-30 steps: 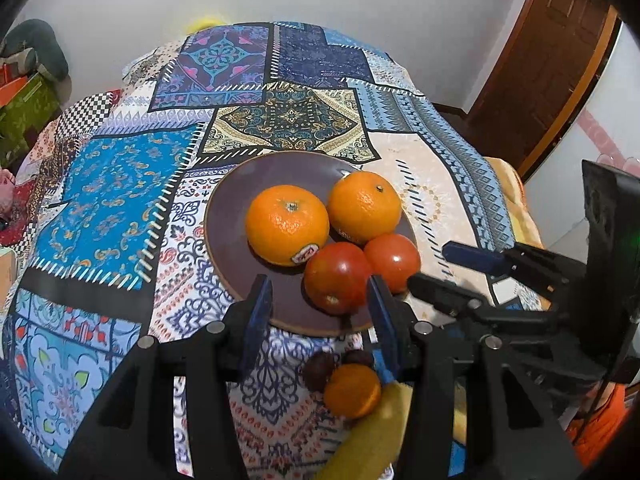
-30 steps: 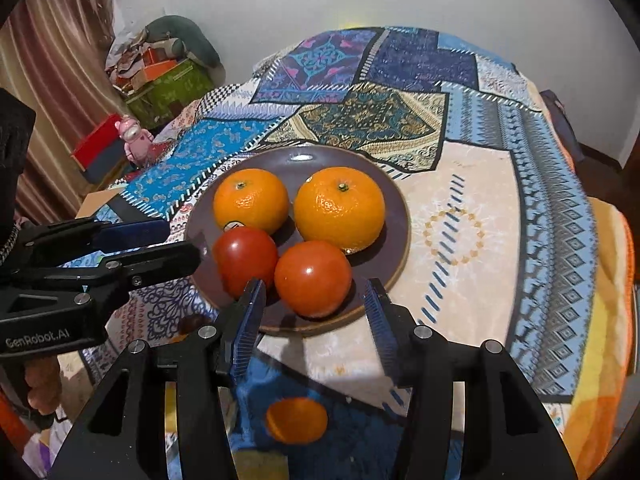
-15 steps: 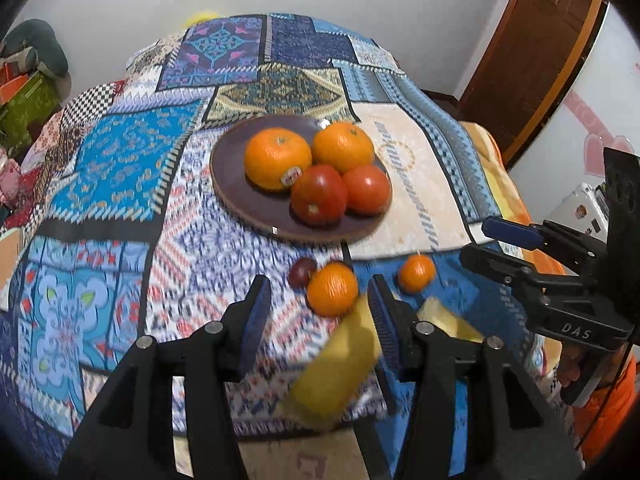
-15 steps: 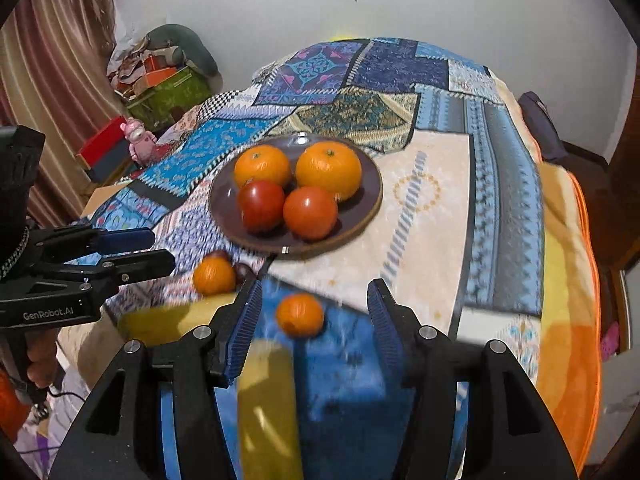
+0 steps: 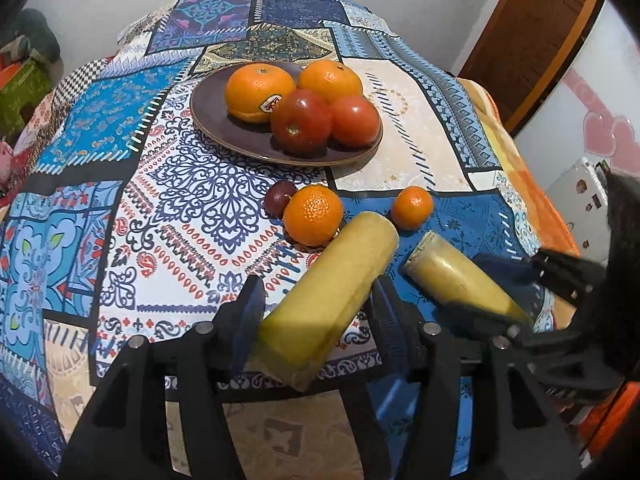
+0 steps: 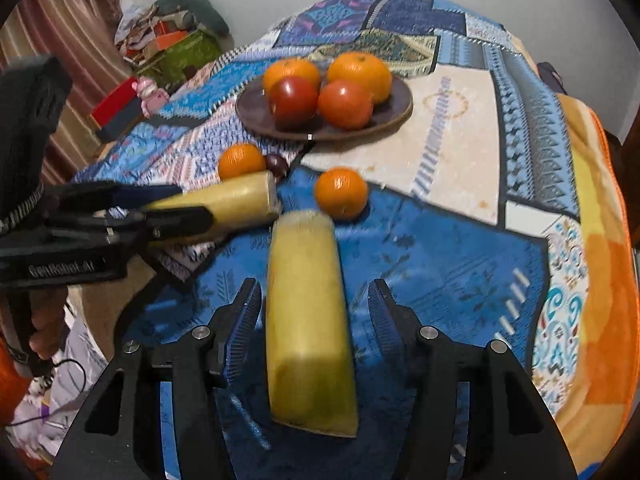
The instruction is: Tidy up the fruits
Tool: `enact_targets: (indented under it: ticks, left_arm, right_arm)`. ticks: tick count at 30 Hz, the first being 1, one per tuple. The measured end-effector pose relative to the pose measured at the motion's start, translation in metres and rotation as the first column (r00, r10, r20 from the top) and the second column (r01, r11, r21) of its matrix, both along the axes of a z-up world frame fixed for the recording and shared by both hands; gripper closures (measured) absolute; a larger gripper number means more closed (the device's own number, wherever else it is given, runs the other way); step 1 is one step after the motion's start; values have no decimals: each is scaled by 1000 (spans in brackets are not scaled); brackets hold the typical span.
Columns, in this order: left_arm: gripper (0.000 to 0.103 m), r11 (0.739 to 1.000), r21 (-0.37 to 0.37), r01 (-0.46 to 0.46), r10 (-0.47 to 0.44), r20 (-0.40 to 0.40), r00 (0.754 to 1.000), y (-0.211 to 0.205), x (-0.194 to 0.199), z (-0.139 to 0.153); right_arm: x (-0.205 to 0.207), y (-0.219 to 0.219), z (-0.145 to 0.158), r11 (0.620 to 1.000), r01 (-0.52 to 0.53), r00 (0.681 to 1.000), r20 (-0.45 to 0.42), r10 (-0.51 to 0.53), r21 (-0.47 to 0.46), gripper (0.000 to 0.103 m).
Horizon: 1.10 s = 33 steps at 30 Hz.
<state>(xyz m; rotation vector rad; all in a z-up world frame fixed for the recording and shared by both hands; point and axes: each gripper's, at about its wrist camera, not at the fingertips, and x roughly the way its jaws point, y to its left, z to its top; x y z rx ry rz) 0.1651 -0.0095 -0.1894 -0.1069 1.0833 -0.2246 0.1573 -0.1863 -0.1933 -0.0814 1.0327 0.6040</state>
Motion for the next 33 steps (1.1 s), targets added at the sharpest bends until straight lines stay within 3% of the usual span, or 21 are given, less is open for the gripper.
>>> enact_targets:
  ticks: [5,9,17,20,26,33]
  left_arm:
    - [45,1000,-15,11,-12,-13,1000,-5,8,-7]
    - [45,999,24,28,-28,0,1000,-14,10,-12]
    - [67,998,13,66,-66,30,997,-16,-14,-7]
    - [67,998,27,60,-61,33,998,-16,-27,-4]
    - [67,999,-15,51,-51,-16,999,-10,-29,-3]
    - [62,996,40,77,-76,-23,997,-24,-15,-9]
  right_arm:
    - [-1,2,-7,1000,-1,1000,-3,1,-1,51]
    - [0,-1,-6,999,-1,1000,-12,2,37,66]
    - [-10,-4,-4,999,8,1000,0,-8,39,67]
    - [-11,-6,-3,999,5,1000,7,-6,32,67]
    - [-8,-6,-4,1000,-23,1000,-3,23,19,66]
    - [-9,-8,-6,999,-23,1000,-20,24,34,66]
